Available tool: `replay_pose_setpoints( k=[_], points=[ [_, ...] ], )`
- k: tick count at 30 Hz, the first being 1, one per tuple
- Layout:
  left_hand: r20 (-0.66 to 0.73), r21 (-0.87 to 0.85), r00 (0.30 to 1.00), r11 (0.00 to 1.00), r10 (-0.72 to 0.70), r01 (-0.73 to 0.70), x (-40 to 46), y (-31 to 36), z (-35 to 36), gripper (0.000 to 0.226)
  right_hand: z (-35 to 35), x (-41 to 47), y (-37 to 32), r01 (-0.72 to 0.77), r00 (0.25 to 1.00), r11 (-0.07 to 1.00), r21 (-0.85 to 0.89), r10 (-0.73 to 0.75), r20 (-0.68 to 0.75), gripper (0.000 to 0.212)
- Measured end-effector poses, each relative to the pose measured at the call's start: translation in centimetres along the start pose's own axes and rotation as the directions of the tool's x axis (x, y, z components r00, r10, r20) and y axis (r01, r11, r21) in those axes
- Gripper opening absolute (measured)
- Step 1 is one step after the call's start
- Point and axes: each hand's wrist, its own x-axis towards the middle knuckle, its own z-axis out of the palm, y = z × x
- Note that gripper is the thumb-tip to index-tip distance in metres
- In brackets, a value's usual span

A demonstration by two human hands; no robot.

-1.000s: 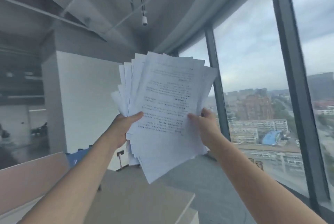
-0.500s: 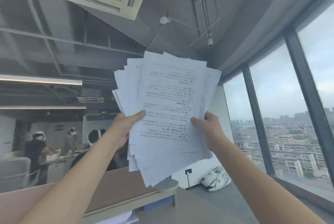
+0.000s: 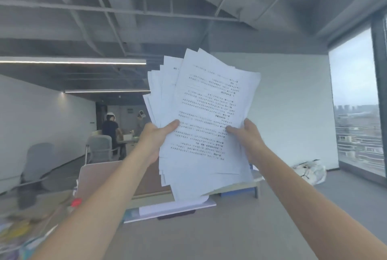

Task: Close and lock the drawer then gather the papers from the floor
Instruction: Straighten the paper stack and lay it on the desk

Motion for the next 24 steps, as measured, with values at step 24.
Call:
replay_pose_setpoints(
  k=[24],
  points=[
    [-0.082,0.091,0.947,0.944,-0.311,0.318,0.8,-26.0,-5.3,0.032,-2.9,0.3,27.4,-0.263,0.961,0.964,-0.021,0.264,0.085,0.039]
  ],
)
